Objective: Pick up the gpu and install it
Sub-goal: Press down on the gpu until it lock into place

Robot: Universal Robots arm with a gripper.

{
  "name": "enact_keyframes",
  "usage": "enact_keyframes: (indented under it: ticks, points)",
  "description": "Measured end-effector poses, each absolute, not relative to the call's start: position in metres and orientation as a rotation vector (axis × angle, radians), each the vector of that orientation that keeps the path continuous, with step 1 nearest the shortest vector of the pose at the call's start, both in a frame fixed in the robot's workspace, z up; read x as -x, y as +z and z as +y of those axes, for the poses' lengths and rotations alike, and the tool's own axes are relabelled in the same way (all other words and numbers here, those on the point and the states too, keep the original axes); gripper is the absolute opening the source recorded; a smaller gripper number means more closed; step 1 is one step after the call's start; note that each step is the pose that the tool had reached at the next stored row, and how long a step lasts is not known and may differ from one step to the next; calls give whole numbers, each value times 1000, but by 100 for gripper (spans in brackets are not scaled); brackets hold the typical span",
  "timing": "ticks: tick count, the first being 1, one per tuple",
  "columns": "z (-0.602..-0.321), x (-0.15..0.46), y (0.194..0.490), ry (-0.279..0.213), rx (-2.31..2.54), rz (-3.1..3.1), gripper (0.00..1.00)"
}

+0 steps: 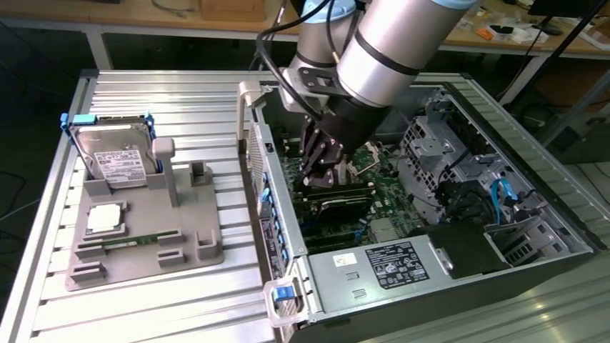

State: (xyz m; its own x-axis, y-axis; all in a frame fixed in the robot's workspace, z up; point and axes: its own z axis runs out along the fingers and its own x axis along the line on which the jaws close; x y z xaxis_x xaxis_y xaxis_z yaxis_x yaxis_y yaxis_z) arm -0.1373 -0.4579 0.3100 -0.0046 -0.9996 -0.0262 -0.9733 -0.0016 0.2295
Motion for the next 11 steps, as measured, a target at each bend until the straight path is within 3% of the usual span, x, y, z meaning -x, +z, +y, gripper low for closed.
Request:
enact_keyframes:
  ticks: [11]
  points:
    - [-458,146,309,-304,-2103,-2105,11]
